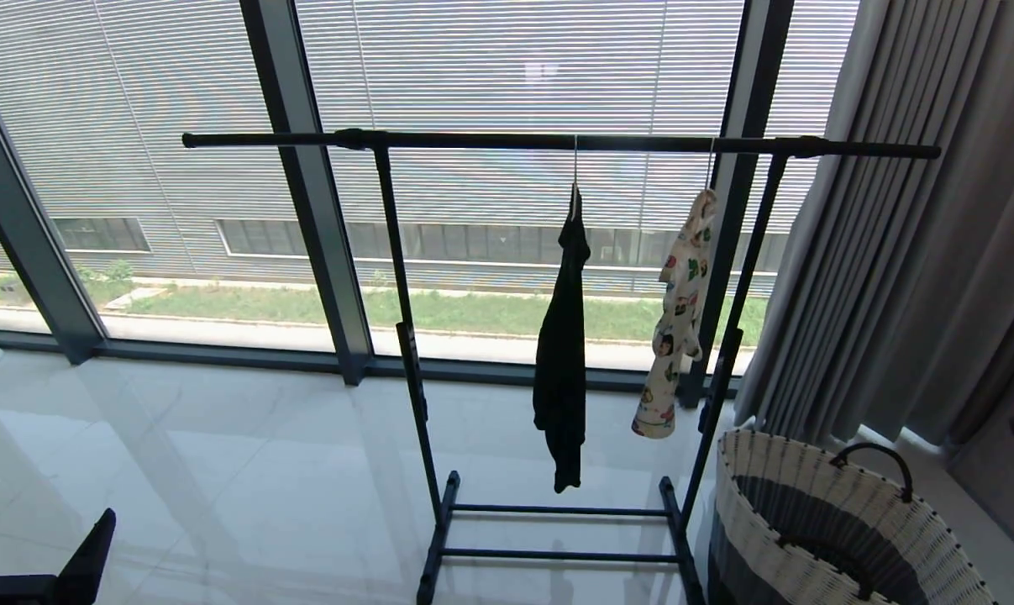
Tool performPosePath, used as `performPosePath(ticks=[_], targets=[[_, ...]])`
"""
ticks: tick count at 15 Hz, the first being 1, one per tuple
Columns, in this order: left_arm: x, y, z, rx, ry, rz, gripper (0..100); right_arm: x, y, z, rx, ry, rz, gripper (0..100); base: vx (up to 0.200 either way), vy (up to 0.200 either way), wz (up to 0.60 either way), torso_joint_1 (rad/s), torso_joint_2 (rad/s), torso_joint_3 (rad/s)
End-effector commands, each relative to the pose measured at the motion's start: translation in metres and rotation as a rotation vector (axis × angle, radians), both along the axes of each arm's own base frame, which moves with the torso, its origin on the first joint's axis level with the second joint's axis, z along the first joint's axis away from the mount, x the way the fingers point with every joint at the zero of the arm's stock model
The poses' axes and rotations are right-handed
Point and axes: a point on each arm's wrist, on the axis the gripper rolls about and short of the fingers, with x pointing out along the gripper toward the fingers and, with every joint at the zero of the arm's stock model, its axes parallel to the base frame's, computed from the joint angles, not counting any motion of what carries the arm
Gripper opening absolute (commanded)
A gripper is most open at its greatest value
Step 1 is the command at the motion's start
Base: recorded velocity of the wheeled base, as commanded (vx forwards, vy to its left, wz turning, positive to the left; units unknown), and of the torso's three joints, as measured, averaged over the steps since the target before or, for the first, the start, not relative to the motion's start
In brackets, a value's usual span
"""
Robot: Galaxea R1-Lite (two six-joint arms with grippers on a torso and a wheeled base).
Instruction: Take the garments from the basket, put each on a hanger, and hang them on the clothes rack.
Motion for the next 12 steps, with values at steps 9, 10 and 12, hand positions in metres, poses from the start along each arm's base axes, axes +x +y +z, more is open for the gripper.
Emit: performPosePath(ticks=[9, 10, 12], targets=[[-0.091, 0.002, -0.035, -0.024, -0.206, 0.217, 100, -0.061, -0.02, -0.052, -0.012, -0.019, -0.147, 100, 0.0, 0.0, 0.0, -0.203, 0.48, 0.277], [-0.094, 0.002, -0.039, -0.017, -0.207, 0.221, 100, -0.068, -0.021, -0.057, -0.01, -0.029, -0.162, 100, 0.0, 0.0, 0.0, -0.183, 0.48, 0.29], [-0.093, 0.001, -0.039, -0.013, -0.197, 0.21, 100, -0.083, -0.023, -0.069, -0.009, -0.06, -0.192, 100, 0.0, 0.0, 0.0, -0.176, 0.46, 0.286]])
